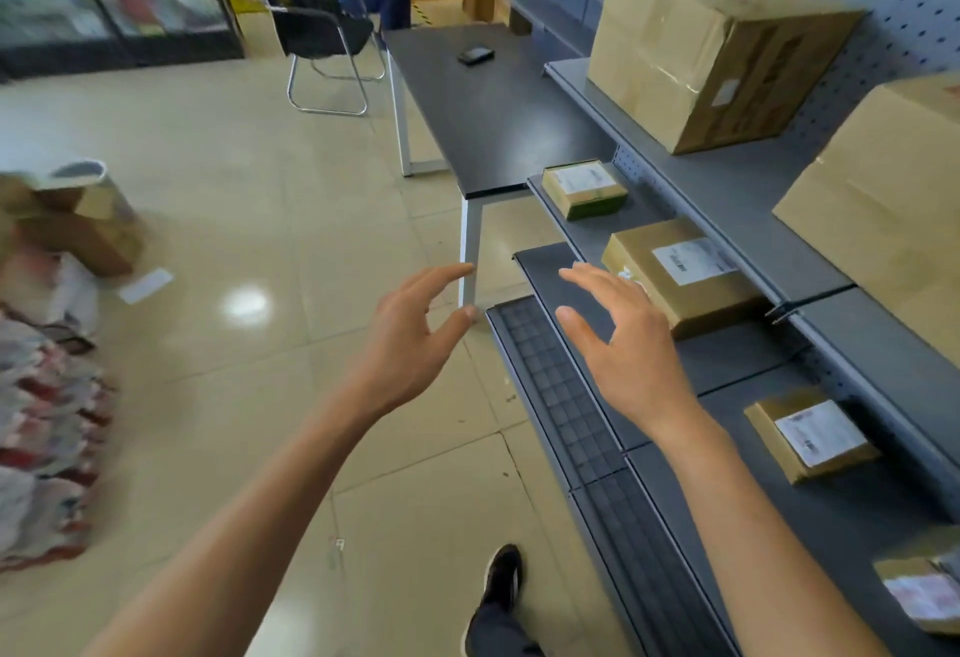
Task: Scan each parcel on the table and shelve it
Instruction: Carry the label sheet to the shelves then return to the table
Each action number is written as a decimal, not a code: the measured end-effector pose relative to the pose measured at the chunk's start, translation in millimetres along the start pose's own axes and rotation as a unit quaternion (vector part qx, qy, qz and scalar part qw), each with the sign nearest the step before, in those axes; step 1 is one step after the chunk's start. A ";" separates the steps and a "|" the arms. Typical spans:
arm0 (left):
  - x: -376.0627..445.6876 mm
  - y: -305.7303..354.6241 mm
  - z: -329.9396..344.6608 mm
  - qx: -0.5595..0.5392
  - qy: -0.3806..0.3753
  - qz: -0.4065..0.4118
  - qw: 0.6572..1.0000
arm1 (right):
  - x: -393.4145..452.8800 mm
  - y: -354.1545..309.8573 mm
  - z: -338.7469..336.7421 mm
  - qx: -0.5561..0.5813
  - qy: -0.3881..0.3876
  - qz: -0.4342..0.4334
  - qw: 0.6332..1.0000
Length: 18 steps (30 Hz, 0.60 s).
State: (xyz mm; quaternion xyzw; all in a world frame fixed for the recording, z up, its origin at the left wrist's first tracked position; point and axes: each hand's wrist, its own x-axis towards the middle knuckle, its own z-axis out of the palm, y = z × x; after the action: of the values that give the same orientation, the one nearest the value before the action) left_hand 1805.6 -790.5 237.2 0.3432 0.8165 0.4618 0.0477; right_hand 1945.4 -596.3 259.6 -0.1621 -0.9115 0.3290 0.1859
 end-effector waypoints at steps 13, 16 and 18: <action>152.4 -66.1 -15.9 0.020 0.053 -0.057 0.997 | 194.6 13.2 34.5 0.043 -0.055 -0.026 0.997; 186.4 -93.8 -28.1 0.010 0.065 -0.072 0.995 | 238.8 10.0 58.6 0.031 -0.072 -0.035 0.996; 210.6 -115.8 -39.2 0.007 0.073 -0.077 0.994 | 270.5 7.1 77.0 0.030 -0.083 -0.042 0.995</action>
State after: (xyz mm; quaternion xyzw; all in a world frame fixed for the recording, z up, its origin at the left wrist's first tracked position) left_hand 1570.3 -730.6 218.7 0.2456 0.8451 0.4744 0.0209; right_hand 1674.8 -519.6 262.8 -0.0904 -0.9195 0.3606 0.1276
